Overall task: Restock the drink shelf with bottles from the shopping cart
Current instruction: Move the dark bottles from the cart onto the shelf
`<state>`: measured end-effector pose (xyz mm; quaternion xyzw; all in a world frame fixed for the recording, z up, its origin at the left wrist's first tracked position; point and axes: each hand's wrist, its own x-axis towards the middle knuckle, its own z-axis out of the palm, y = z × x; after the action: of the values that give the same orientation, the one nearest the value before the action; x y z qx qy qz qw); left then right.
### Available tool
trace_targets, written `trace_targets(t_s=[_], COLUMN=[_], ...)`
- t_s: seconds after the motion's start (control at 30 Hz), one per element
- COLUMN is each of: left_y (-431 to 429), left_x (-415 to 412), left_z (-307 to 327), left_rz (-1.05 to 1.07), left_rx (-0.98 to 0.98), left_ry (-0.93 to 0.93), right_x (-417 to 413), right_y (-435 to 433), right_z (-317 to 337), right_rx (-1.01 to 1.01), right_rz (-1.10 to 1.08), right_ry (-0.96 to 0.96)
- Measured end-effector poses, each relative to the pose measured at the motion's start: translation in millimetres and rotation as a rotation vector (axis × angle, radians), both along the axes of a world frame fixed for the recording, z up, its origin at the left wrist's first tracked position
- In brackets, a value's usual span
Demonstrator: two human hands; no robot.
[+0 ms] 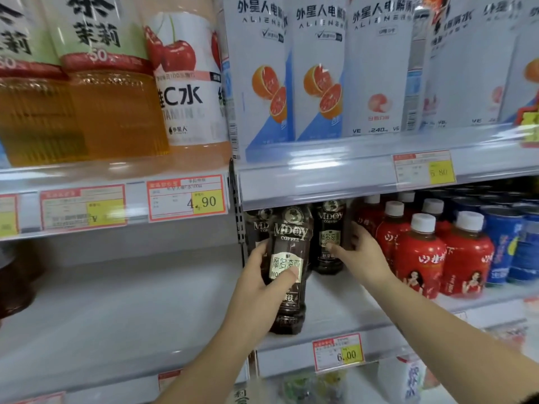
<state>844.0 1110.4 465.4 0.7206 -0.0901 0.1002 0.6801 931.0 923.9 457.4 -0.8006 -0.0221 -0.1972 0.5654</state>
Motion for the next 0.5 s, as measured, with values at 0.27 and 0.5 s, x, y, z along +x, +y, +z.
trace_targets(t_s=[0.27,0.5], left_y=[-36,-35], left_x=[19,24], left_z=[-5,-1], left_rz=[-0.032,-0.016], left_rx=[0.029,0.238], left_ry=[-0.015,-0.109], right_x=[-72,-64], right_y=[0,-2], right_z=[1,-8], right_rx=[0.005,-0.164], right_rz=[0.440,0.342], right_ry=[-0.011,-0.041])
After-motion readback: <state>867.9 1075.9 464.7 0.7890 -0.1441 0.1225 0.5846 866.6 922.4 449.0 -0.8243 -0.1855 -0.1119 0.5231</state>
